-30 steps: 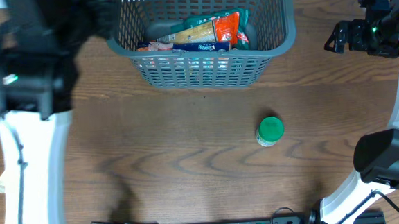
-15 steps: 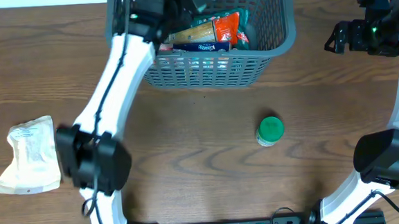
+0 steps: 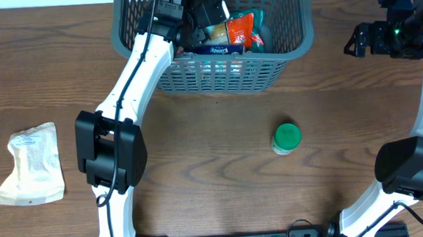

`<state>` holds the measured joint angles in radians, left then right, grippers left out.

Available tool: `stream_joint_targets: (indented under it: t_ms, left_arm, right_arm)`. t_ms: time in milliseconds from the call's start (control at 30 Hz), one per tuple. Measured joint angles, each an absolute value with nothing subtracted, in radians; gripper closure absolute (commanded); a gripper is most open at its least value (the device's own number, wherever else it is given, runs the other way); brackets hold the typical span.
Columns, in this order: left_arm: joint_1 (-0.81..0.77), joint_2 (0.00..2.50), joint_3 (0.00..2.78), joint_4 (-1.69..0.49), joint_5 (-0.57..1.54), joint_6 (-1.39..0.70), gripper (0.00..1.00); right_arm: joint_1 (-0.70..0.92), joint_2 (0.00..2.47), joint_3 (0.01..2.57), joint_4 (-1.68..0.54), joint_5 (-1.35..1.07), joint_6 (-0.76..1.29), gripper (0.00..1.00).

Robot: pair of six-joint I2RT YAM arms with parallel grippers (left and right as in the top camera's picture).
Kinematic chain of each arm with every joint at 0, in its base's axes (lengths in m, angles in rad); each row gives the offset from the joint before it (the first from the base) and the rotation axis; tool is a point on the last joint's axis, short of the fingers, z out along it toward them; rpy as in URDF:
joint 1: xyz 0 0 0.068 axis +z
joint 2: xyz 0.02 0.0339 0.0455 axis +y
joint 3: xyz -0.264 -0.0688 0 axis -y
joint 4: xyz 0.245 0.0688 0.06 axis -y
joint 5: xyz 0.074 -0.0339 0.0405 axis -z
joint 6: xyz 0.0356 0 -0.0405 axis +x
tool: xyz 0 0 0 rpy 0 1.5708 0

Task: Pack container
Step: 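Lift the mint-green pouch and drop it into the basket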

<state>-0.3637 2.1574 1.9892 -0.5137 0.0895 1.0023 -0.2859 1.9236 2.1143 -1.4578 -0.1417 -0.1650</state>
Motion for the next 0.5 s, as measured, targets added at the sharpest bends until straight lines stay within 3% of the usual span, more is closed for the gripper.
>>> stream_joint_targets:
  t_ms: [200,500]
  left_arm:
    - [-0.364,2.046,1.986,-0.570,0.050,0.898,0.01]
    - [-0.309,1.596,1.993,-0.762,-0.160,0.699,0.01]
  right_arm:
    - [-0.286,1.924,2.114,-1.454,-0.142,-0.170,0.01]
    - [-0.286,1.924,2.114,-1.446,-0.141,-0.174,0.01]
